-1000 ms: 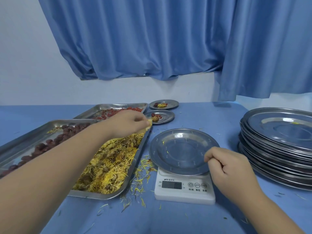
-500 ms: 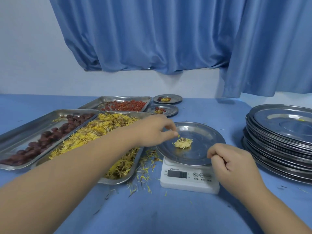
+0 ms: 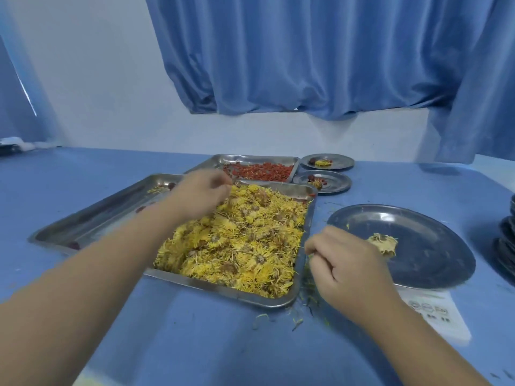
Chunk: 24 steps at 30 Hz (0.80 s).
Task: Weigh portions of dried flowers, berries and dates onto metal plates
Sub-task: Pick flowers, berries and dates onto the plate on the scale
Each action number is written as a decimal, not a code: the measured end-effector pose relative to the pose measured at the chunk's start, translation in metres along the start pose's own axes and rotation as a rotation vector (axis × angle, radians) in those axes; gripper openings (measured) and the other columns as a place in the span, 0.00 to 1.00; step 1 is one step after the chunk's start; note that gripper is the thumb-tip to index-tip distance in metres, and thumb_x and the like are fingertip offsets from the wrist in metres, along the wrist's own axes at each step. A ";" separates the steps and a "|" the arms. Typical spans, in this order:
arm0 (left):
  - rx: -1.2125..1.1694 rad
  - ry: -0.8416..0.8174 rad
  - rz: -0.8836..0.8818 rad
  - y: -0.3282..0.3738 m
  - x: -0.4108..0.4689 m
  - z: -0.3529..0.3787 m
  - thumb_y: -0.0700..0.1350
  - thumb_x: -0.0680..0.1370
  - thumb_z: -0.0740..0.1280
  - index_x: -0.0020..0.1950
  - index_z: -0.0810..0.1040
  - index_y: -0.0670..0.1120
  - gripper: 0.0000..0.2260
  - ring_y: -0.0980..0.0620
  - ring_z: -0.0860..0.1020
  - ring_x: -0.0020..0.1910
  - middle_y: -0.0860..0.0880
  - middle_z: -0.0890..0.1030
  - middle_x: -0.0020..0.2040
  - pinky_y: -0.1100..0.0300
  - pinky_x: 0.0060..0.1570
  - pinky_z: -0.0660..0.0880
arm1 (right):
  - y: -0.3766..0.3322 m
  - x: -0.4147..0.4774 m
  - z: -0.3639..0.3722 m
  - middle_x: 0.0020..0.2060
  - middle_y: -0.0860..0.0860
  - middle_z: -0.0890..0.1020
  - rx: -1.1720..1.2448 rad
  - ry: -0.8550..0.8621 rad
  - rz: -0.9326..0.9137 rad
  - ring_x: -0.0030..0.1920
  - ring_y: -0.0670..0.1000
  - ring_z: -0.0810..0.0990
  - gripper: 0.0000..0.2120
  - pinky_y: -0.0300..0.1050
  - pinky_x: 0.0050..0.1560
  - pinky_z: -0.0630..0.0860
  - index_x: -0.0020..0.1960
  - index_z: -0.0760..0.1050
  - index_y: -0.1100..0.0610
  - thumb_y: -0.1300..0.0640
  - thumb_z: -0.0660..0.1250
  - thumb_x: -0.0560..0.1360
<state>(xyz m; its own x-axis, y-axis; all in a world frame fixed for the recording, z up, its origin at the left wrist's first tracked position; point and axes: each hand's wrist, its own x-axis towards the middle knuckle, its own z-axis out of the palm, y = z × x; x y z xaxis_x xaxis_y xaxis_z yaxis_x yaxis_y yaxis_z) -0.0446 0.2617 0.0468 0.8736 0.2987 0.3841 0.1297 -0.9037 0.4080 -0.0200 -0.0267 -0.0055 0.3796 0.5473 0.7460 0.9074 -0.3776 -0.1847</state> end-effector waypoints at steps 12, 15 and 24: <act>0.334 -0.259 -0.303 -0.128 0.019 -0.002 0.35 0.76 0.61 0.61 0.81 0.46 0.17 0.48 0.78 0.55 0.46 0.81 0.60 0.53 0.58 0.73 | 0.012 -0.012 0.011 0.31 0.43 0.74 0.065 -0.022 0.104 0.30 0.46 0.74 0.13 0.46 0.27 0.73 0.36 0.77 0.53 0.56 0.54 0.70; 0.395 -0.304 -0.289 -0.135 0.023 0.000 0.33 0.74 0.62 0.58 0.83 0.48 0.18 0.51 0.78 0.49 0.49 0.83 0.56 0.57 0.52 0.74 | 0.013 -0.013 0.010 0.31 0.43 0.74 0.075 -0.026 0.115 0.30 0.47 0.74 0.11 0.46 0.27 0.72 0.36 0.78 0.54 0.61 0.58 0.70; 0.273 -0.339 -0.409 -0.138 0.013 -0.005 0.32 0.75 0.59 0.62 0.80 0.50 0.21 0.48 0.78 0.55 0.47 0.79 0.60 0.54 0.52 0.75 | 0.012 -0.013 0.009 0.29 0.42 0.74 0.099 -0.005 0.130 0.29 0.47 0.74 0.10 0.47 0.27 0.73 0.35 0.78 0.54 0.65 0.60 0.67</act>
<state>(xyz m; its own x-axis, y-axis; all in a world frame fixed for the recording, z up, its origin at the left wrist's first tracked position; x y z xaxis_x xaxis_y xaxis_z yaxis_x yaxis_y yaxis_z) -0.0537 0.3921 -0.0007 0.8227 0.5650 -0.0635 0.5636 -0.7958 0.2216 -0.0120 -0.0319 -0.0231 0.4960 0.5026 0.7081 0.8636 -0.3702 -0.3421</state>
